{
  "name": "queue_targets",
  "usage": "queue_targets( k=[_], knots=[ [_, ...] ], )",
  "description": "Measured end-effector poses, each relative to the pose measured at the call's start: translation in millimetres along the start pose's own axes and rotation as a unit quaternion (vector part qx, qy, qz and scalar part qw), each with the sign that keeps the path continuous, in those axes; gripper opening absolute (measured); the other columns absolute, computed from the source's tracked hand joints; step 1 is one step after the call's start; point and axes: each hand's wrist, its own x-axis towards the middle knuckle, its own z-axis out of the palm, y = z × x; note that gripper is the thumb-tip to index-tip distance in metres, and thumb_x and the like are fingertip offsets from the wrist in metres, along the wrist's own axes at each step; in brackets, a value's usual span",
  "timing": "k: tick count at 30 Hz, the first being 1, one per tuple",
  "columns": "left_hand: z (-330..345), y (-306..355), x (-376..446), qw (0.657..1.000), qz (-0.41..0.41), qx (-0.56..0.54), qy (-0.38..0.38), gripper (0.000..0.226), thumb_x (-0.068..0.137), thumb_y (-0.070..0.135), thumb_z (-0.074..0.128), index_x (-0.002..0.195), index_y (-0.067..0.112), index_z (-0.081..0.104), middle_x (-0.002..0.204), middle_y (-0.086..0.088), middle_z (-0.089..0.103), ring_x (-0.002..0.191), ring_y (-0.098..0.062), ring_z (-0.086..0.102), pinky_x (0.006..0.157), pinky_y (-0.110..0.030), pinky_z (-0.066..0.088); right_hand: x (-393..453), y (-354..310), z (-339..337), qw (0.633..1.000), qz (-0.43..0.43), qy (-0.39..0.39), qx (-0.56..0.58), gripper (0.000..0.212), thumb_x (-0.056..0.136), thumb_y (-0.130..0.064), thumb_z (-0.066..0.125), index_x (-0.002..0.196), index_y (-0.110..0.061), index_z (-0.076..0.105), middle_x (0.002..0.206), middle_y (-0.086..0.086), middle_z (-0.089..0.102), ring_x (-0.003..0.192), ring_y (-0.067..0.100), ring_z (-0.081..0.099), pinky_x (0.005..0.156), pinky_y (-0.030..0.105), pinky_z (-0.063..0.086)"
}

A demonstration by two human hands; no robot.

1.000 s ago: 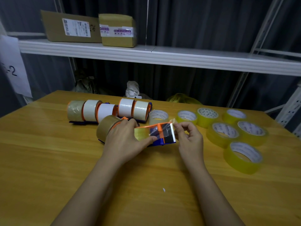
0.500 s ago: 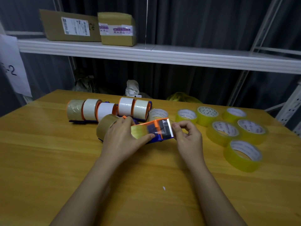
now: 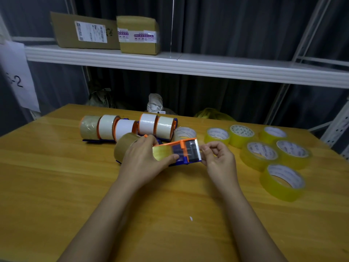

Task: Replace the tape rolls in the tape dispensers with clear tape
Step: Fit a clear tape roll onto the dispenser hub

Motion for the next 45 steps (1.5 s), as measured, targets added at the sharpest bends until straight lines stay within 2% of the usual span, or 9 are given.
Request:
queue_targets(
  k=[4,10,14,20,23,27,31,39,45],
  knots=[
    [-2,-2,1,1.0,0.02,-0.012,0.001,0.041,0.076,0.059,0.065,0.094,0.024,0.051,0.087,0.012,0.049,0.079,-0.006,0.048,0.058,-0.022,0.037,1,-5,2,0.998,0.032,-0.003,0.062,0.017,0.099,-0.005,0.048,0.085,-0.014,0.053,0.084,-0.001,0.069,0.07,0.003,0.07,0.058,0.016,0.054],
    [-11,-6,6,0.992,0.004,-0.111,-0.062,0.032,0.078,0.048,0.07,0.096,0.026,0.057,0.095,0.009,0.052,0.086,-0.01,0.053,0.07,-0.031,0.048,5,-5,-4,0.991,0.078,-0.009,0.11,0.015,0.101,-0.006,0.043,0.088,-0.012,0.048,0.082,0.005,0.069,0.064,0.008,0.071,0.054,0.019,0.055],
    [-21,-8,6,0.983,0.003,-0.15,-0.105,0.025,0.084,0.041,0.065,0.103,0.026,0.057,0.102,0.008,0.054,0.091,-0.008,0.052,0.071,-0.026,0.046,5,-6,-6,0.989,0.094,-0.024,0.111,0.014,0.103,-0.01,0.04,0.09,-0.014,0.046,0.081,0.005,0.069,0.062,0.009,0.07,0.053,0.019,0.055],
    [-29,-1,7,0.992,0.032,-0.054,-0.11,0.033,0.094,0.035,0.053,0.125,0.025,0.053,0.112,0.01,0.049,0.105,-0.008,0.046,0.08,-0.026,0.043,4,-7,-6,0.983,0.097,-0.031,0.154,0.011,0.102,-0.012,0.041,0.092,-0.013,0.046,0.083,0.01,0.071,0.063,0.014,0.071,0.053,0.021,0.055],
    [-27,3,9,0.995,0.023,-0.006,-0.101,0.027,0.093,0.037,0.052,0.117,0.027,0.055,0.102,0.007,0.054,0.091,-0.009,0.051,0.071,-0.026,0.048,4,-9,-6,0.98,0.092,-0.035,0.173,0.01,0.101,-0.011,0.044,0.092,-0.01,0.048,0.081,0.012,0.071,0.064,0.017,0.072,0.052,0.021,0.054],
    [-21,6,10,0.995,0.018,0.084,-0.056,0.043,0.084,0.066,0.047,0.103,0.029,0.058,0.078,0.015,0.052,0.07,-0.002,0.049,0.057,-0.023,0.045,3,-9,-7,0.98,0.089,-0.045,0.172,0.01,0.101,-0.01,0.043,0.092,-0.01,0.047,0.08,0.01,0.072,0.067,0.018,0.072,0.054,0.022,0.055],
    [-19,8,13,0.999,-0.011,0.022,-0.048,0.047,0.086,0.061,0.05,0.108,0.021,0.062,0.084,0.011,0.058,0.075,-0.006,0.053,0.061,-0.027,0.049,4,-8,-7,0.979,0.093,-0.055,0.172,0.011,0.102,-0.012,0.041,0.093,-0.011,0.047,0.084,0.01,0.073,0.071,0.019,0.073,0.057,0.022,0.056],
    [-20,4,16,0.997,0.008,-0.023,-0.079,0.034,0.093,0.047,0.049,0.107,0.019,0.061,0.078,0.014,0.051,0.072,-0.003,0.048,0.057,-0.023,0.036,3,-8,-8,0.975,0.104,-0.062,0.185,0.012,0.103,-0.013,0.039,0.093,-0.01,0.046,0.08,0.009,0.073,0.071,0.019,0.073,0.059,0.023,0.057],
    [-8,-2,13,0.996,0.003,-0.082,-0.023,0.023,0.091,0.045,0.054,0.101,0.026,0.061,0.087,0.017,0.054,0.08,0.0,0.049,0.066,-0.025,0.043,3,-13,-9,0.969,0.108,-0.05,0.218,0.01,0.101,-0.012,0.042,0.094,-0.009,0.049,0.078,0.01,0.075,0.072,0.022,0.073,0.058,0.024,0.057]
  ],
)
